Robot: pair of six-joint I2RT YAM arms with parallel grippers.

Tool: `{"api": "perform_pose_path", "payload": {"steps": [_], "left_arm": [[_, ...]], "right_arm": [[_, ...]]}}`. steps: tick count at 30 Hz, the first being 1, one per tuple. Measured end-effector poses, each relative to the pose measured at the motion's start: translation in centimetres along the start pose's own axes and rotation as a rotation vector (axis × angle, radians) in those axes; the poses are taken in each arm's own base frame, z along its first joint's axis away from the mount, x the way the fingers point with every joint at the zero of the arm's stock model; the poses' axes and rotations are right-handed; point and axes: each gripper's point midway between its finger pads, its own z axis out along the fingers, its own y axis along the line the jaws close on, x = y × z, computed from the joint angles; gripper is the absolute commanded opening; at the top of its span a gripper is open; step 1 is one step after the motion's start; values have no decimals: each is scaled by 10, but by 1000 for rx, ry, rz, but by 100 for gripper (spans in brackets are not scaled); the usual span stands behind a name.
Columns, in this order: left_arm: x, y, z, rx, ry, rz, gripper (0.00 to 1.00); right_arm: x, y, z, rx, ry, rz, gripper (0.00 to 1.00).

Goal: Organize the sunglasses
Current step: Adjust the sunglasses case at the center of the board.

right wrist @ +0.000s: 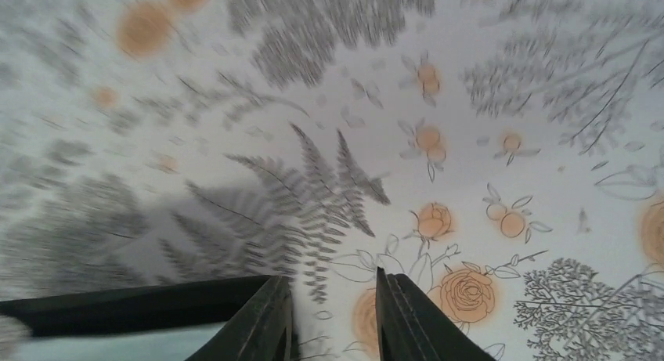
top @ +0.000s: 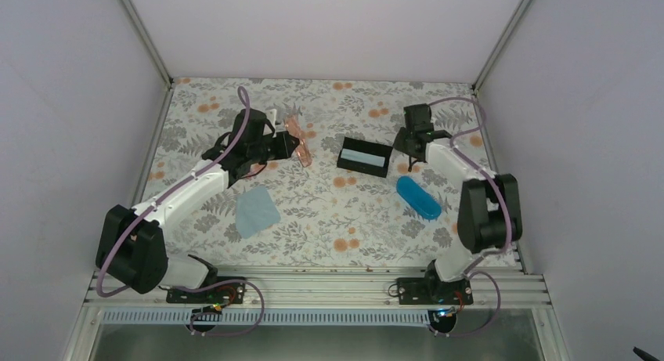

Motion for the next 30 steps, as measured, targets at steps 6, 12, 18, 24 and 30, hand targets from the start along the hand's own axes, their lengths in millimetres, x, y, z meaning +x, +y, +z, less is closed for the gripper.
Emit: {"api": "perform_pose_path", "payload": {"steps": [6,12,18,24,30], "left_arm": [[5,7,6,-14,25,-11,2],[5,9,6,-17,27,-15,2],[7,10,8,-16,36,-19,2],[7,13,10,-20,41,-26,2],[14,17,17,-20,72,-39,2]], "right_arm": [[53,-19,57,93,185,-72,23],[75,-10,65,68,248,-126,23],[102,16,60,5,292,-184,23],[129,42,47,-54,318,-208,24],[160,80,30,-173,364,-248,28]]}}
